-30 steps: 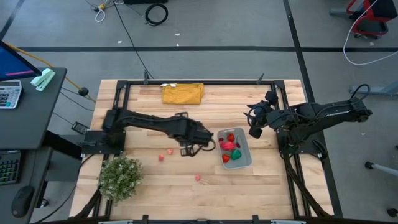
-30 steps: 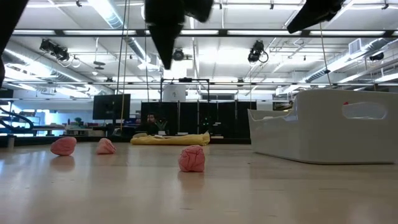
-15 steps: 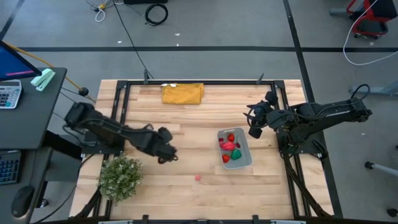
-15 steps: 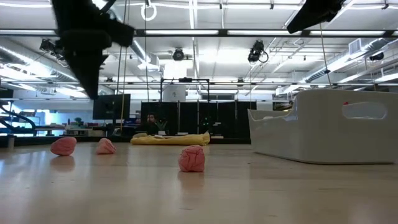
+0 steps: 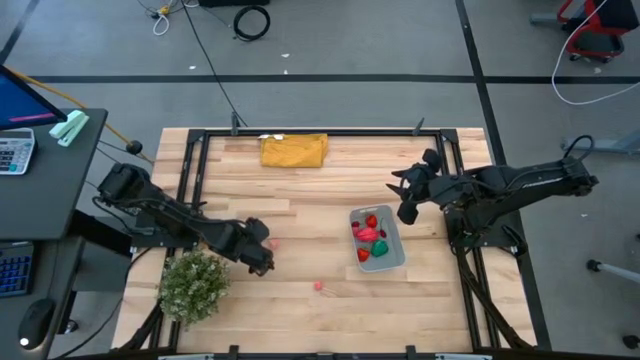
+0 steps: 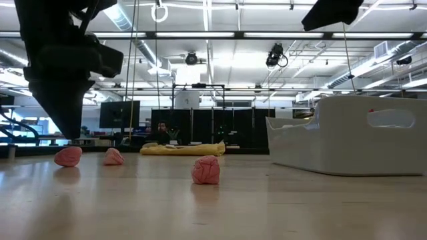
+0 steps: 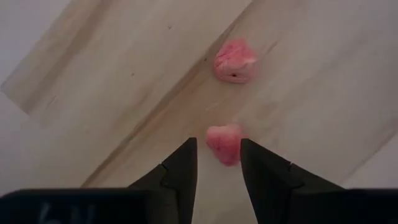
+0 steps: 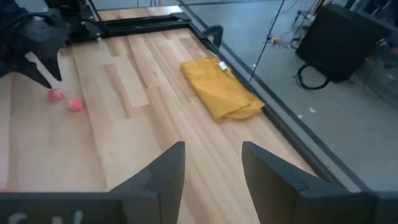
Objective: Pick and placing Produce into tupperware
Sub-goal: Put the pink peach into the gray bin
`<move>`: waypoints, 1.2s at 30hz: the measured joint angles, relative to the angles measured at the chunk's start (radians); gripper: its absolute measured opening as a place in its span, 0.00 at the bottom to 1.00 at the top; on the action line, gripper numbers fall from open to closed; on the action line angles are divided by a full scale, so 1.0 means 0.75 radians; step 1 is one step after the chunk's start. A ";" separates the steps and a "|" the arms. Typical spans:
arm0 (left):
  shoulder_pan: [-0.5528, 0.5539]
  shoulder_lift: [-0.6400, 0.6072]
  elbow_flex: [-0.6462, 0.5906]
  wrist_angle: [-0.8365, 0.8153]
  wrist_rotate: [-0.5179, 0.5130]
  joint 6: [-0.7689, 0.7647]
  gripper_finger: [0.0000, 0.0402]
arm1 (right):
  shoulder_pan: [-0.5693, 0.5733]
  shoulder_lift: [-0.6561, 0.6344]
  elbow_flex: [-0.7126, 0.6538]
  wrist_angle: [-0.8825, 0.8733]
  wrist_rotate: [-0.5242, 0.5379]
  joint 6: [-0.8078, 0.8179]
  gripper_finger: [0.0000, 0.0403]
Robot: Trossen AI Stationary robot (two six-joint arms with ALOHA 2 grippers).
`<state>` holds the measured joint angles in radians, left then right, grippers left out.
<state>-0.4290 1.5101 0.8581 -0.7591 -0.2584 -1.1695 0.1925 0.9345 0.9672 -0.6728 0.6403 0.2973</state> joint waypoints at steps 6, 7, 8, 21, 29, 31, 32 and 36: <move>-0.033 0.000 0.001 0.114 0.001 0.009 0.30 | -0.001 0.095 0.000 0.095 -0.017 -0.018 0.42; -0.040 0.001 0.001 0.127 0.001 0.011 0.30 | -0.001 0.121 0.000 0.137 -0.018 -0.049 0.42; -0.046 0.001 0.001 0.128 0.001 0.012 0.30 | -0.001 0.149 0.000 0.191 -0.018 -0.085 0.42; -0.082 0.002 -0.127 0.175 0.001 -0.070 0.26 | -0.001 0.446 0.000 0.495 -0.070 -0.033 0.42; -0.082 0.003 -0.174 0.243 -0.014 -0.031 0.23 | -0.010 0.526 0.000 0.751 -0.100 -0.011 0.42; -0.082 0.003 -0.174 0.254 -0.016 -0.031 0.22 | -0.018 0.562 0.000 0.820 -0.147 -0.008 0.42; -0.083 0.003 -0.174 0.253 -0.017 -0.031 0.22 | -0.020 0.582 0.000 0.839 -0.173 -0.008 0.42; -0.085 0.003 -0.174 0.251 -0.018 -0.019 0.20 | -0.020 0.629 0.000 0.847 -0.203 -0.037 0.42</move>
<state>-0.4931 1.5120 0.7273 -0.5712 -0.2718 -1.1837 0.1776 1.4065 0.9672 -0.0375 0.4881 0.2698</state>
